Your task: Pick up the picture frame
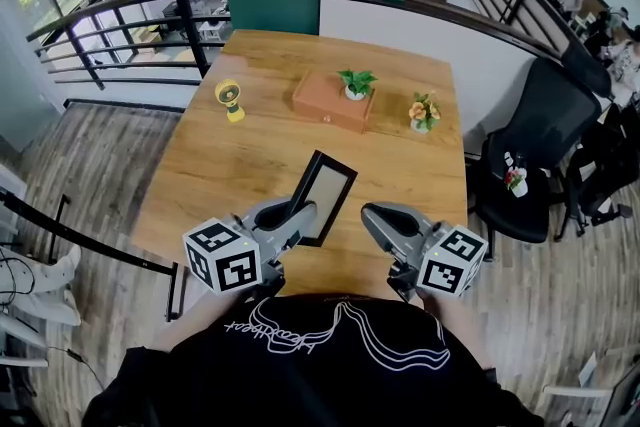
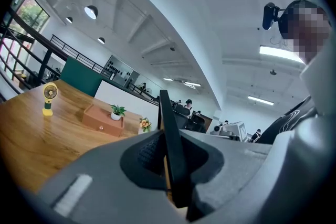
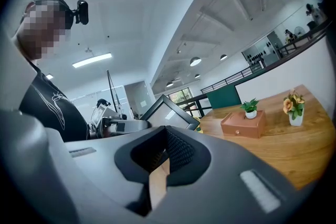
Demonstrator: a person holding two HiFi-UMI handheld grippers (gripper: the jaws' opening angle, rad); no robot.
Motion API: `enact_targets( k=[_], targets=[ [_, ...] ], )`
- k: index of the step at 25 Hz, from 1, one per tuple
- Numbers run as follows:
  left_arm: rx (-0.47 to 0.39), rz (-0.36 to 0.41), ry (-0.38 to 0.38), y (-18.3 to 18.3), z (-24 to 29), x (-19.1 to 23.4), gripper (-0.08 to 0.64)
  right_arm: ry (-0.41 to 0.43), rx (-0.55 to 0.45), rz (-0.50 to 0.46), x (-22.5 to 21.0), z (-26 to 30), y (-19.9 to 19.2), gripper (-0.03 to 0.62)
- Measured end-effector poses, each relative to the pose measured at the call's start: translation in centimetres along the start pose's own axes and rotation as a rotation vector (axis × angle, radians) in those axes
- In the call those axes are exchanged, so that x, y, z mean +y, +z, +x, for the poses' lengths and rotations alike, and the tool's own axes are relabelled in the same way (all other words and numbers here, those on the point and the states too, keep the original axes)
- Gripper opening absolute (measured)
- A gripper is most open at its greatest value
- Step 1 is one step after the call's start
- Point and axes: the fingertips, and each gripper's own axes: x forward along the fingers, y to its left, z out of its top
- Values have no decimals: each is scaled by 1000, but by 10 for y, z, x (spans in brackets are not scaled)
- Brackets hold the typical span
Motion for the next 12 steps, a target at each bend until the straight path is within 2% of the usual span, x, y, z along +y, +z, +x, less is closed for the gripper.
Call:
enact_targets(
  k=[12],
  targets=[
    [13,-28,16,-11,7,6,52,5,15,22,-8,1,-10,23]
  ],
)
